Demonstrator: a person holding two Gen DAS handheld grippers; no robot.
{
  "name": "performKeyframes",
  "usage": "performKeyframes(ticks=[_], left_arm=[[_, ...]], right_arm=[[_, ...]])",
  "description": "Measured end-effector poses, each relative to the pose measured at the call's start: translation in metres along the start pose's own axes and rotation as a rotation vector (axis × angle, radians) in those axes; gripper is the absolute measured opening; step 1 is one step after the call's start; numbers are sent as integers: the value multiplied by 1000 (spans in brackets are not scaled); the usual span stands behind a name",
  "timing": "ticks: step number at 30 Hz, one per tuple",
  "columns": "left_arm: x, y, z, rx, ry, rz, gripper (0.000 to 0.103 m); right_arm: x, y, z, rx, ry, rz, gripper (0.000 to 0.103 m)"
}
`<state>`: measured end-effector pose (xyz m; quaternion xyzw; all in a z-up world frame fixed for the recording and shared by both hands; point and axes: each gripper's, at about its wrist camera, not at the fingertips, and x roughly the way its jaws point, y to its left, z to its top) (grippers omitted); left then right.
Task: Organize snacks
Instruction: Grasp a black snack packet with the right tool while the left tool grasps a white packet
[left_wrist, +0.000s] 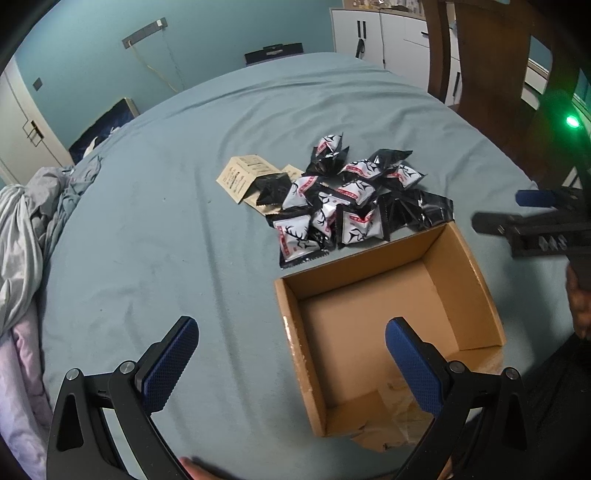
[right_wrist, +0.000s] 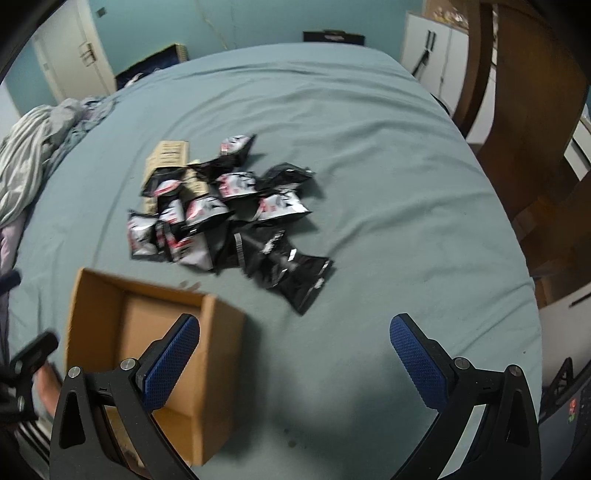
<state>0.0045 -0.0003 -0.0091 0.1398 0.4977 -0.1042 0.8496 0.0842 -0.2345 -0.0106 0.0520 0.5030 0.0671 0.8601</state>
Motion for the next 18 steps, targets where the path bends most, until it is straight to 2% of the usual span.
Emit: performKeyframes(ticks=[14, 18], left_arm=[[14, 5, 6, -49, 22, -33, 103], [26, 8, 8, -70, 51, -5, 103]], right_arm=[[100, -10, 52, 86, 176, 12, 103], [125, -10, 55, 104, 214, 101, 103]])
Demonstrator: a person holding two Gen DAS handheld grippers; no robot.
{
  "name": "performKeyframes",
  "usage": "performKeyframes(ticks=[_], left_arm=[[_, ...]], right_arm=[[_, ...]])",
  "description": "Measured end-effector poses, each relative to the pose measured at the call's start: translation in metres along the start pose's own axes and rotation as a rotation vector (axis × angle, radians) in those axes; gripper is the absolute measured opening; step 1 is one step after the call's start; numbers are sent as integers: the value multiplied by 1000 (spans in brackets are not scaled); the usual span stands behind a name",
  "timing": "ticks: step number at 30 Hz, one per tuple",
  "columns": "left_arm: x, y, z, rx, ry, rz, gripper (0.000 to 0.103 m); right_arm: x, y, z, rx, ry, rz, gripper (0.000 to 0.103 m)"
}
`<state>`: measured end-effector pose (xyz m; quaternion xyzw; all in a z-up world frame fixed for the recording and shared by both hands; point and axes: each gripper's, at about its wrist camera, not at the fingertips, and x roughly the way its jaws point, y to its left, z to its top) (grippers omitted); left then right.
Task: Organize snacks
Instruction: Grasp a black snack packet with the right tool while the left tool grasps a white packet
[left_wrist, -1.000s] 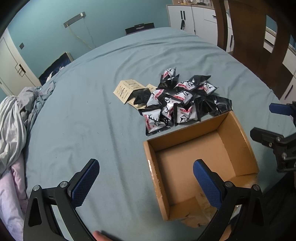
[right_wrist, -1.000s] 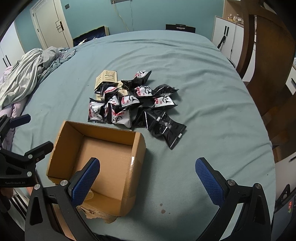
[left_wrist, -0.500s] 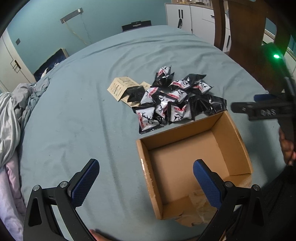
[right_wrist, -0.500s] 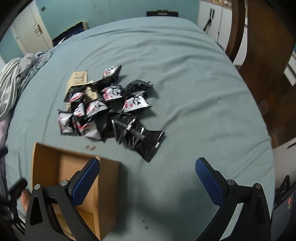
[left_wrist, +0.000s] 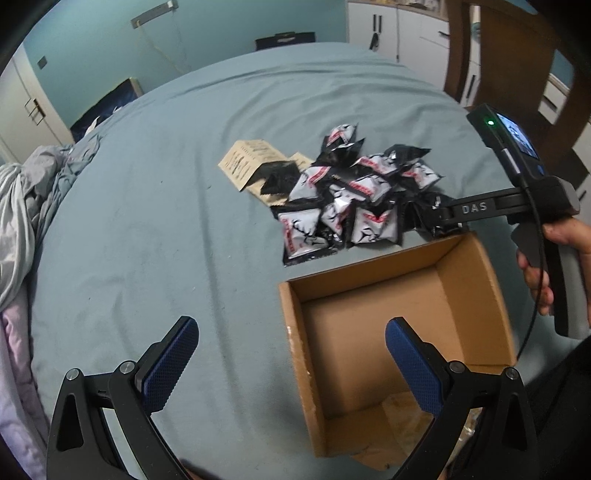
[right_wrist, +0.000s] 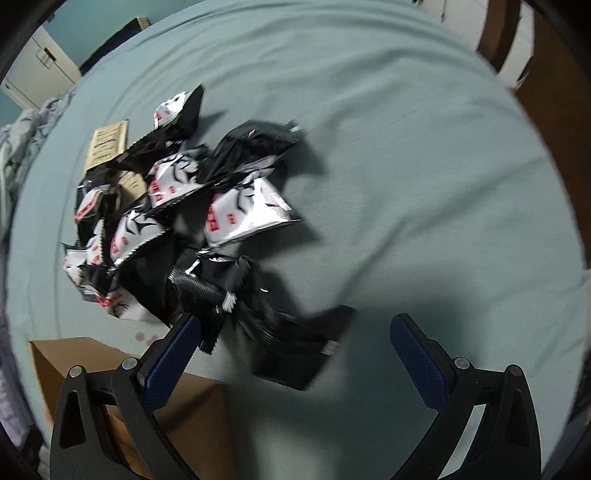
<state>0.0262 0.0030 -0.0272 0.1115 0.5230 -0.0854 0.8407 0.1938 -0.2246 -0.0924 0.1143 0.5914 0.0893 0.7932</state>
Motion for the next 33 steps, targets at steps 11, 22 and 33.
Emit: performKeyframes(ticks=[11, 22, 33], left_arm=[[8, 3, 11, -18, -21, 38, 103], [28, 28, 41, -72, 19, 5, 103], [105, 30, 86, -97, 170, -168, 103]], right_arm=[[-2, -4, 0, -21, -33, 9, 48], [-75, -21, -29, 96, -181, 178, 42], [-97, -28, -46, 106, -217, 268, 42]])
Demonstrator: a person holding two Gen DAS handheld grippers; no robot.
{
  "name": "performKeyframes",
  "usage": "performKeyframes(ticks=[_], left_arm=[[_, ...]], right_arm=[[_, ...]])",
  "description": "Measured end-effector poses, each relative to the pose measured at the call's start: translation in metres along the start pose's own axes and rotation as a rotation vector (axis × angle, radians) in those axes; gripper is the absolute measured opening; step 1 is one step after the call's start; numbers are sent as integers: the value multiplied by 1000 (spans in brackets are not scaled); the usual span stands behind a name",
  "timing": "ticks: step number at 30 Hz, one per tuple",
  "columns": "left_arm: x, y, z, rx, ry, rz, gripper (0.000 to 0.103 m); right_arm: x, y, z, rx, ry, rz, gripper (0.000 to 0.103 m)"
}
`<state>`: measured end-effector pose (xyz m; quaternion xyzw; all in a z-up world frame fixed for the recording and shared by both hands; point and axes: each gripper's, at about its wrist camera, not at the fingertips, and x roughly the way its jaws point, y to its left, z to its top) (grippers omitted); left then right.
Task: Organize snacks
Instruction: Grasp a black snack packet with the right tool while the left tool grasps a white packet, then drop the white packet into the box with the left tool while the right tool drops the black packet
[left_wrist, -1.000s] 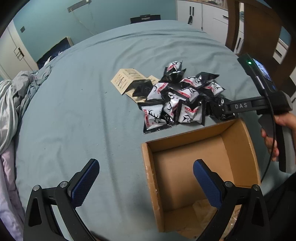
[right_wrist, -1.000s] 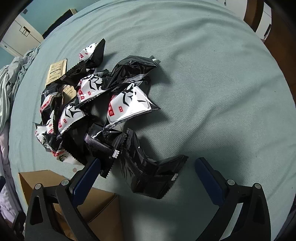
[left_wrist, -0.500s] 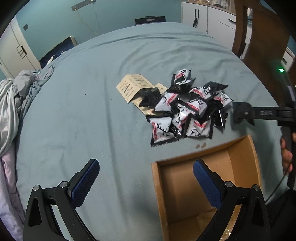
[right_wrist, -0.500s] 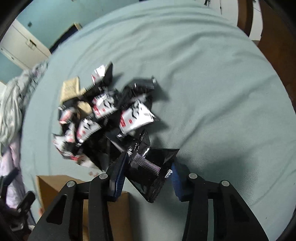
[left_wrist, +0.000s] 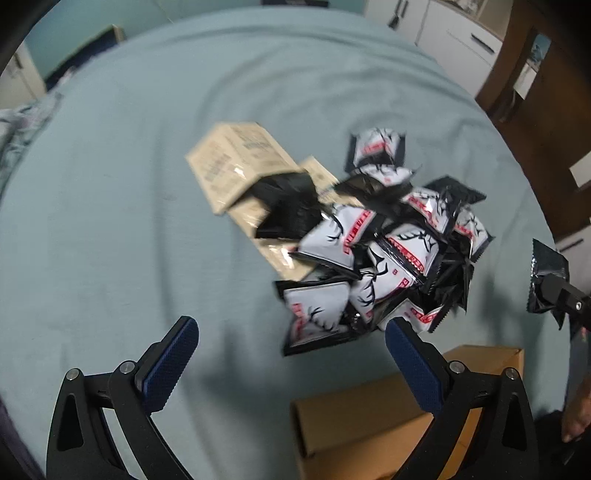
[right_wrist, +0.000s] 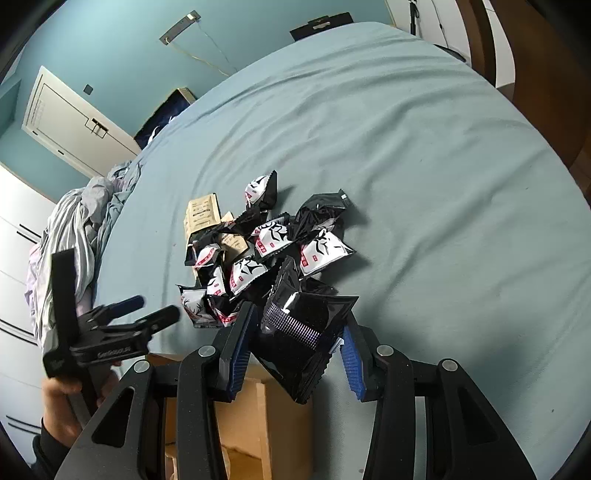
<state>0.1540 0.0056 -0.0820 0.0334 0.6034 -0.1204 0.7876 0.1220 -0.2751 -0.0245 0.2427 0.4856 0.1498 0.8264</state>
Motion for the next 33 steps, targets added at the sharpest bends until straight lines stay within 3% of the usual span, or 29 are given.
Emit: performKeyframes(ticks=[2, 5, 8, 10, 12, 15, 23, 29, 33], left_arm=[[11, -3, 5, 12, 19, -10, 103], [24, -5, 10, 28, 54, -25, 93], [35, -8, 12, 25, 87, -63, 73], [39, -10, 10, 9, 106, -120, 49], [36, -11, 9, -3, 93, -154, 40], [29, -10, 7, -23, 62, -137, 32], [-16, 1, -9, -95, -45, -145, 28], [-59, -5, -34, -43, -141, -92, 28], [-86, 2, -60, -46, -181, -110, 28]], right_arm=[[4, -2, -1, 5, 8, 3, 42], [9, 1, 3, -19, 2, -31, 42], [11, 3, 2, -28, -1, -37, 42], [14, 2, 2, -27, 2, -44, 42], [15, 2, 0, -33, 1, -58, 42], [22, 9, -1, -53, 16, -60, 42], [8, 7, -11, -60, -37, -89, 42], [-19, 11, -27, -73, -77, -84, 42], [-36, 24, -43, -131, -117, -71, 42]])
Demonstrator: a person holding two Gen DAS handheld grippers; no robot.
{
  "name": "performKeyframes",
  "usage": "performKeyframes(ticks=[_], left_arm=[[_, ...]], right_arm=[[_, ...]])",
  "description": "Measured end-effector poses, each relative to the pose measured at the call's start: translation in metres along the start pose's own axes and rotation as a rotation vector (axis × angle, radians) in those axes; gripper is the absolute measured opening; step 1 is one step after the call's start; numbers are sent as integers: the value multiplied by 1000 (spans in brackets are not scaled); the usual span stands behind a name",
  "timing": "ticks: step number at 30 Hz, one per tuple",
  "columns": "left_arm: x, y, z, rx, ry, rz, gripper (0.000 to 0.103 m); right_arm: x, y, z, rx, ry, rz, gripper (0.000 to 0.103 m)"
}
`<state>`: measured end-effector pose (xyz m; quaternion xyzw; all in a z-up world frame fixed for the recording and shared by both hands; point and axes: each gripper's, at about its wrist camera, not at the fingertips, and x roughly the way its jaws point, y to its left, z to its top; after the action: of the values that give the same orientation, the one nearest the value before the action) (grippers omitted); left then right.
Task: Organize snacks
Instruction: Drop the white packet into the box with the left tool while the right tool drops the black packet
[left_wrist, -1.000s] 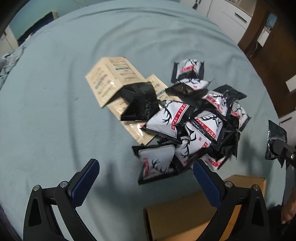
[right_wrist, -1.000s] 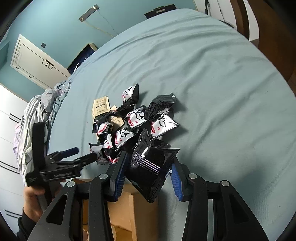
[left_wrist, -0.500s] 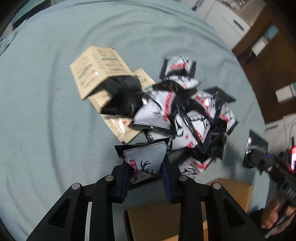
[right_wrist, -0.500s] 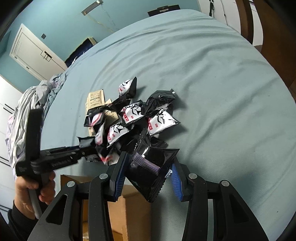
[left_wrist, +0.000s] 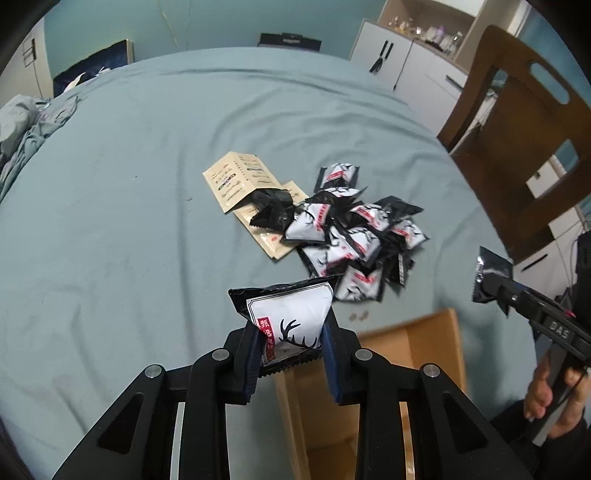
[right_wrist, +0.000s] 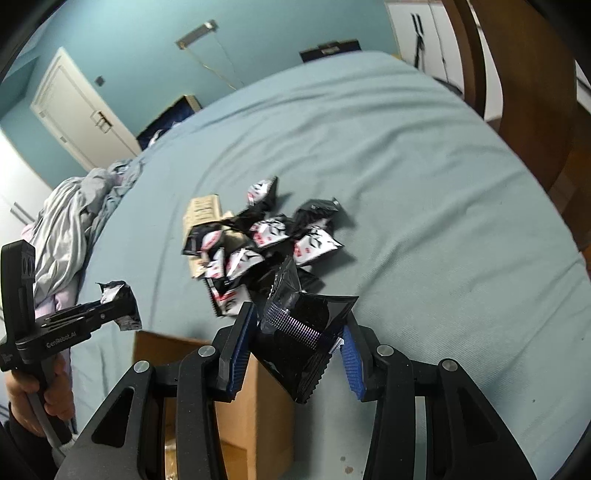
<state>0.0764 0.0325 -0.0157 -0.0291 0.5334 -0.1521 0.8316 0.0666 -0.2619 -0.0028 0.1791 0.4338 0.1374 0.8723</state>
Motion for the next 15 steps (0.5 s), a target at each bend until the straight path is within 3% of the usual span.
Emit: performKeyframes(ticks=[2, 5, 11, 15], left_arm=[[-12, -2, -11, 14, -7, -11, 28], [-19, -10, -26, 45, 7, -30, 28], [-9, -46, -44, 157, 51, -29, 31], [-9, -49, -46, 164, 32, 26, 72]], right_arm=[[-2, 5, -8, -16, 8, 23, 42], [2, 0, -17, 47, 56, 124, 42], [-8, 5, -29, 0, 39, 94, 42], [-13, 15, -35, -43, 40, 130, 42]])
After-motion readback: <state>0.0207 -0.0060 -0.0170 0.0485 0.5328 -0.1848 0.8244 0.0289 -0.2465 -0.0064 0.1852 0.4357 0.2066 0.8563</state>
